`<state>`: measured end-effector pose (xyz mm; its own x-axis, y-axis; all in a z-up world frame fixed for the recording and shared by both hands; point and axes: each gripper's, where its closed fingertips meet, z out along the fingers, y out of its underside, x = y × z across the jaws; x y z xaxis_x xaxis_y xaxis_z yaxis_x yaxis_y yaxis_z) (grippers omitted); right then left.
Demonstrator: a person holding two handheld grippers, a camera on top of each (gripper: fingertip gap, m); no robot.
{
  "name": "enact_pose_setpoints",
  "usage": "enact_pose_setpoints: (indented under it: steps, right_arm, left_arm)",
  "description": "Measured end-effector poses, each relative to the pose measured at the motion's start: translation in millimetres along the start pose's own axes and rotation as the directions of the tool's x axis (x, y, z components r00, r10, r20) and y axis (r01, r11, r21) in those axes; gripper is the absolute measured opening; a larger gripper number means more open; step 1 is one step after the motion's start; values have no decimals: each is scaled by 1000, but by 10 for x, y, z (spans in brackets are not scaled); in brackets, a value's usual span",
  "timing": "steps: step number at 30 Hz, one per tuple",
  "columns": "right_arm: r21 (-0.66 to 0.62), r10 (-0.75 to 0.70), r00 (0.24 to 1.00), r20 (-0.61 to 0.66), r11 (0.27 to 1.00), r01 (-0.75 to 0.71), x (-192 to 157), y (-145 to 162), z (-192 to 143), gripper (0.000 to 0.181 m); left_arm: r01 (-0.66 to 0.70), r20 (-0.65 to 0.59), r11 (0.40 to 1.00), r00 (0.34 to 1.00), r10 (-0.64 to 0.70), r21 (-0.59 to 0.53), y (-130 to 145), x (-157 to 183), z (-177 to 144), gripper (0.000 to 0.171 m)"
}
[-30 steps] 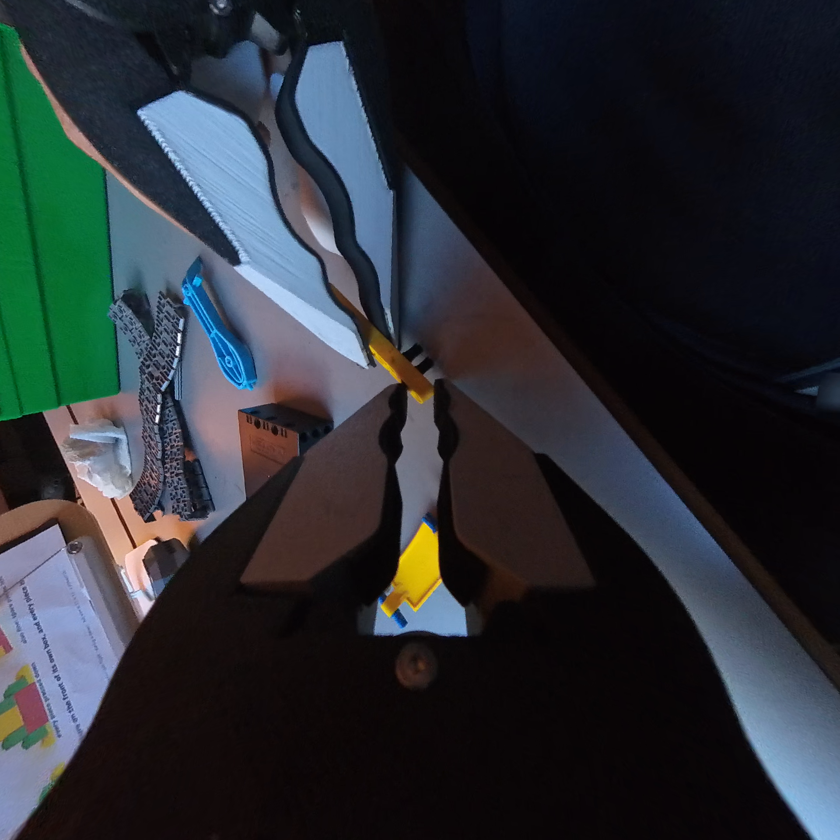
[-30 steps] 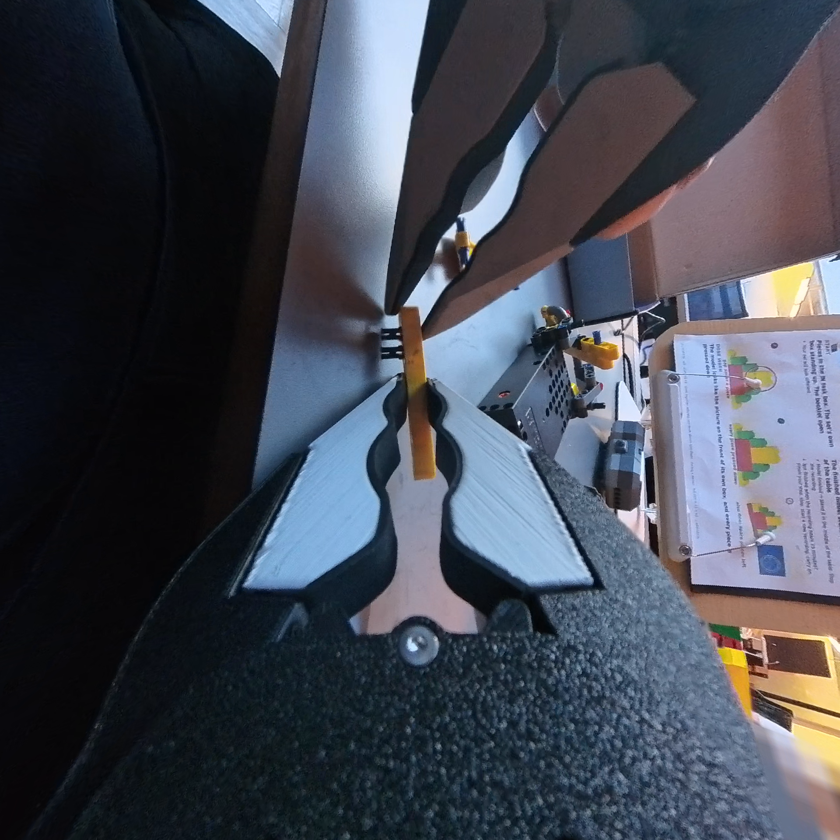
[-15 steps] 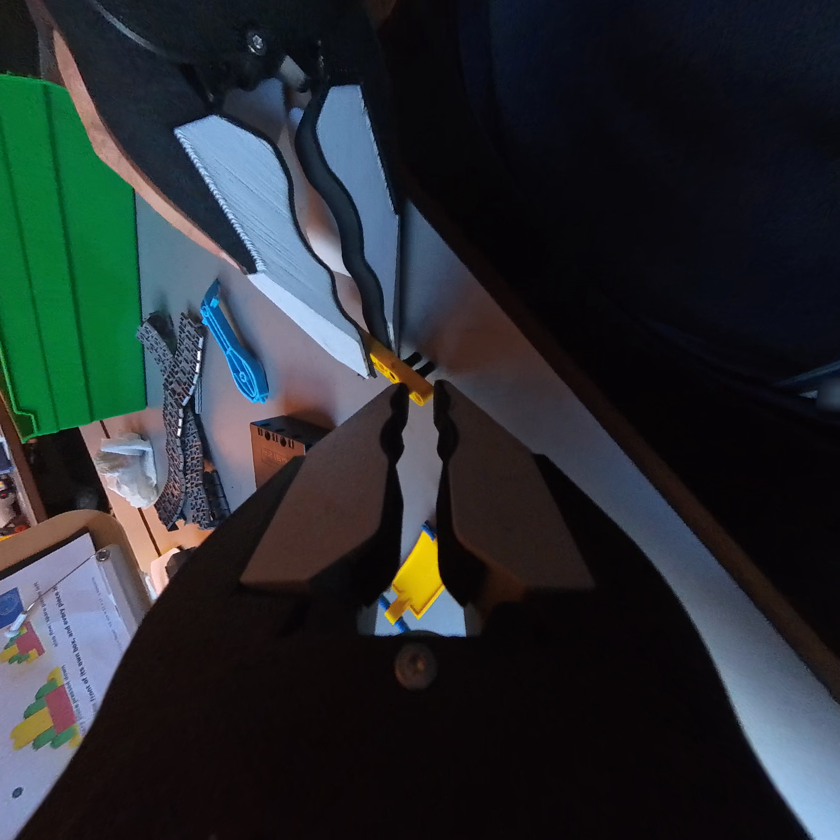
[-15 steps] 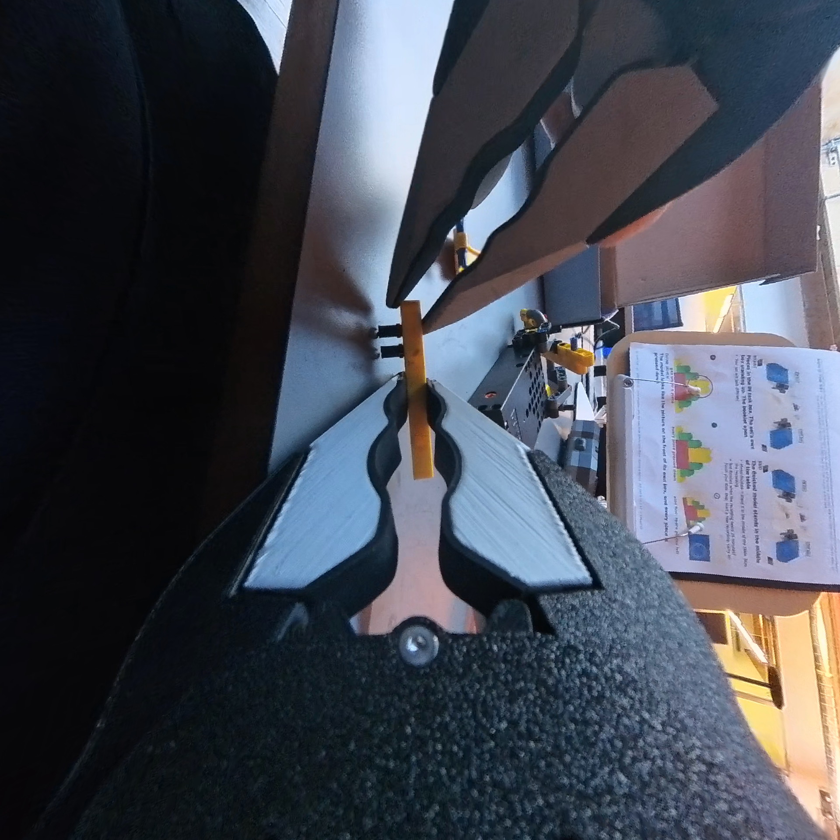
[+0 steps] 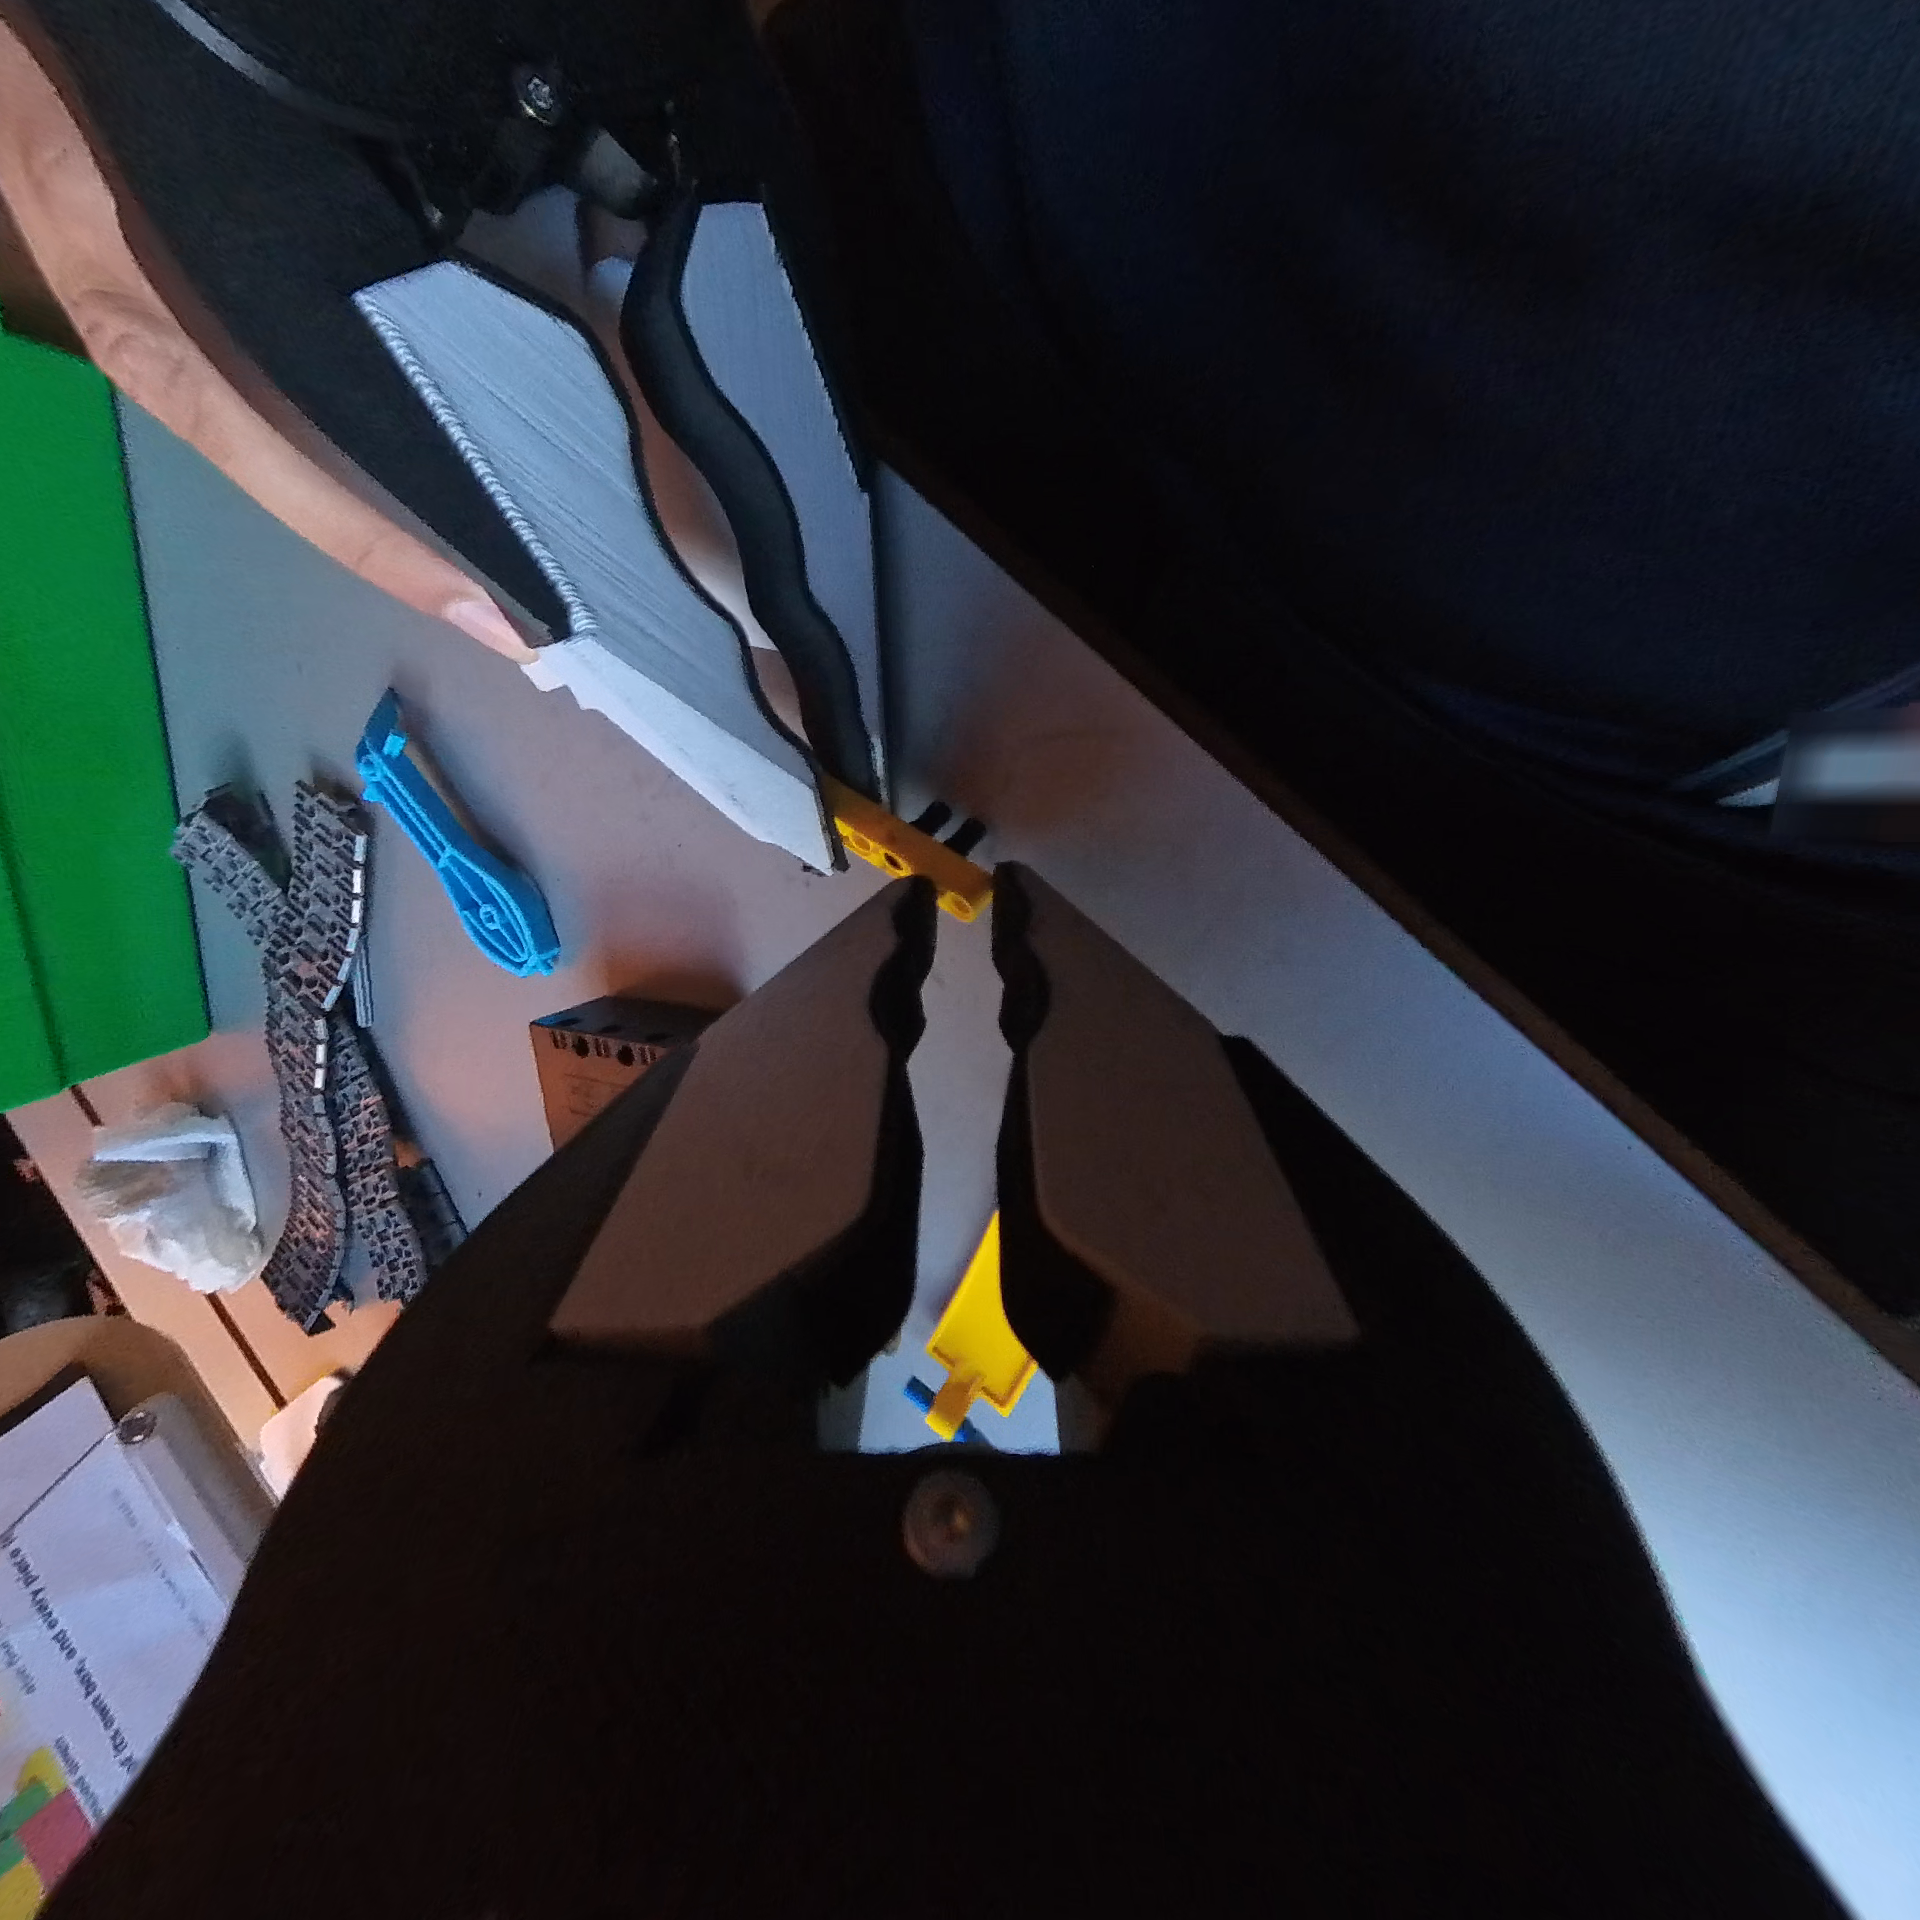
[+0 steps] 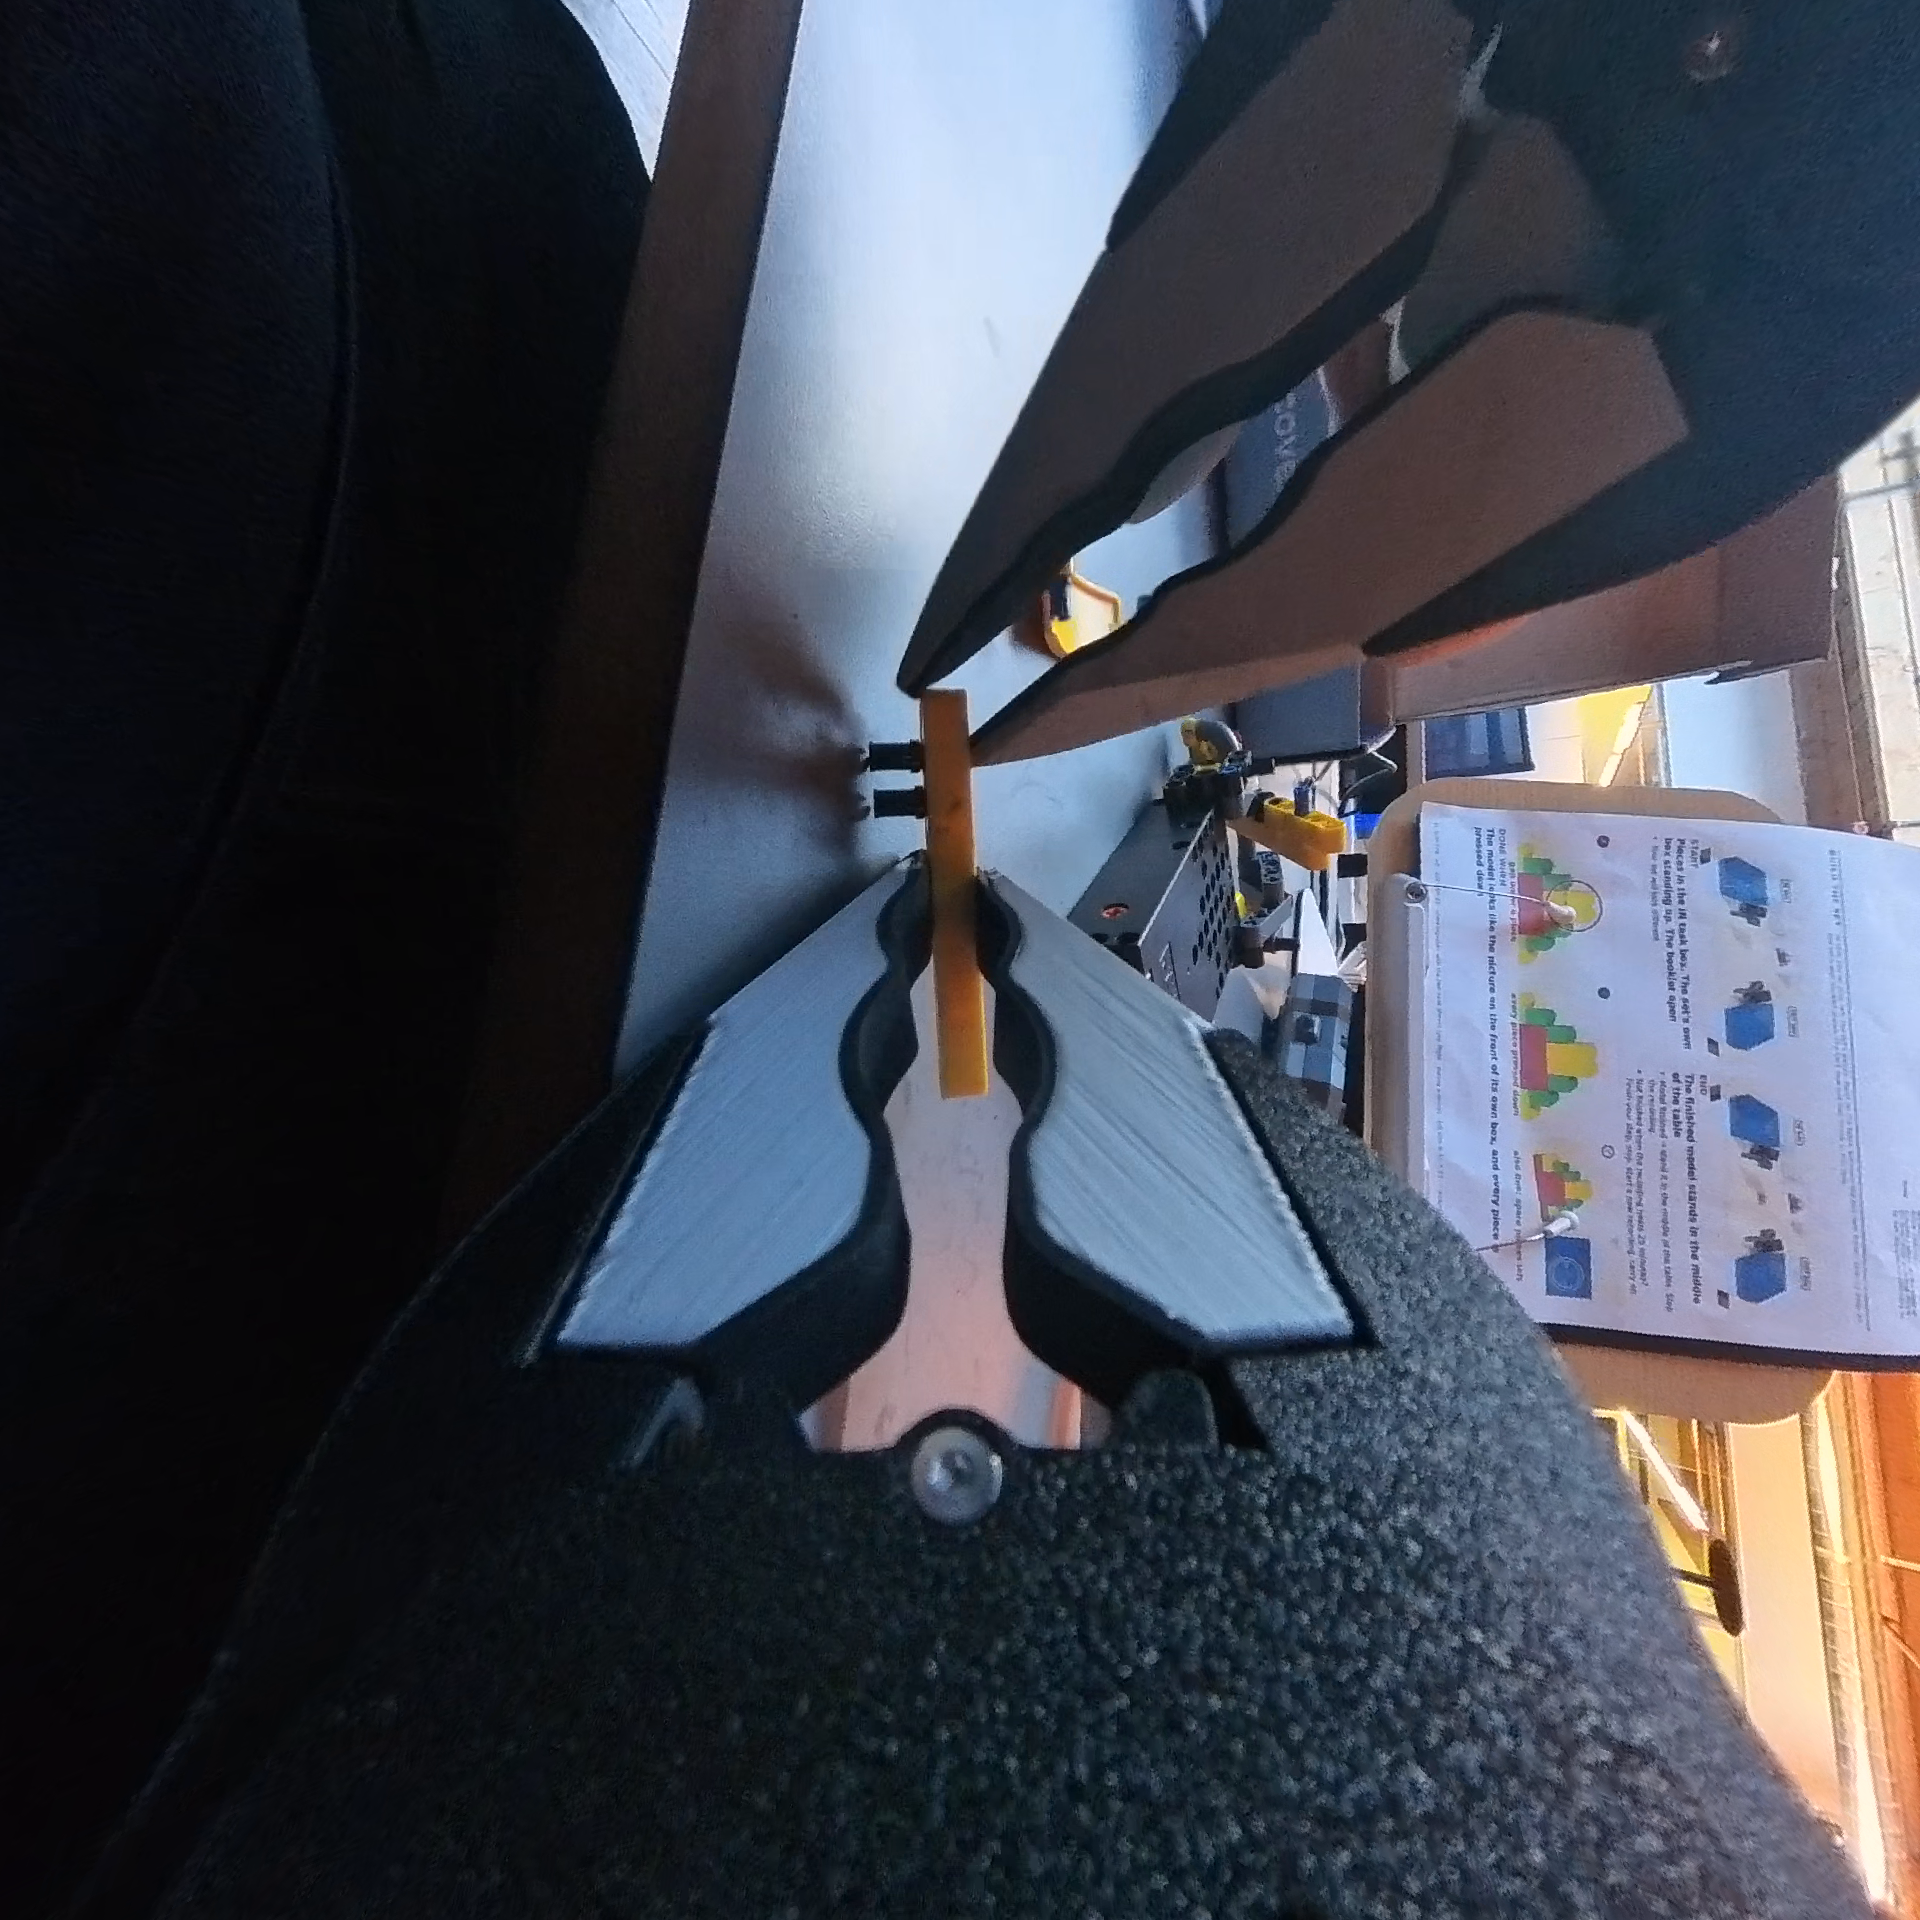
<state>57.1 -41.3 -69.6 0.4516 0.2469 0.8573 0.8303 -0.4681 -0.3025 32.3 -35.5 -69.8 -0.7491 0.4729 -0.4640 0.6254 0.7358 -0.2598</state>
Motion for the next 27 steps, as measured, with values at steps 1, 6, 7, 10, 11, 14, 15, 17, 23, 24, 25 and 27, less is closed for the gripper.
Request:
enact_pose_setpoints:
  steps: [1,6,7,10,11,14,15,17,23,24,25,27]
  right_arm:
    - [1,-1,1000,-1,1000,1,0,1,0,6]
    - [9,-2,1000,1,1000,2,0,-5,0,6]
    - [17,-1,1000,0,1000,1,2,-11,2,6]
    - [26,-13,1000,2,1000,13,-1,-26,16,6]
    - [28,-4,1000,-3,1000,4,7,-25,16,6]
    - [24,18,1000,-8,1000,-17,22,-13,28,6]
    - [28,16,1000,-9,999,-16,23,-13,26,6]
    - [28,23,1000,-9,999,-23,29,-11,25,6]
    - [33,57,998,2,998,-57,39,-8,25,6]
    - [32,60,998,2,998,-60,41,-8,25,6]
    - [32,61,998,3,998,-61,40,-8,25,6]
    - [33,65,998,4,997,-65,43,-8,26,6]
  left_arm:
    - [-6,-12,1000,1000,6,0,-1,0,1,9]
    - [-6,-69,1000,998,6,9,-3,5,3,9]
    - [0,-81,1000,997,2,20,-3,7,5,9]
    - [61,-152,992,987,-44,108,-66,-3,-9,1]
    - [92,-194,988,979,-67,122,-69,-2,-13,0]
    - [158,-266,984,955,-130,86,-29,-22,-42,0]
    - [164,-278,984,951,-138,73,-24,-14,-73,0]
    - [183,-259,982,951,-167,38,39,-17,-139,0]
    - [298,-15,944,954,-299,138,35,-80,-266,19]
    - [299,22,945,952,-305,131,40,-55,-240,26]
    - [301,59,945,949,-310,128,44,-40,-214,29]
    - [317,79,937,941,-330,148,1,15,-168,28]
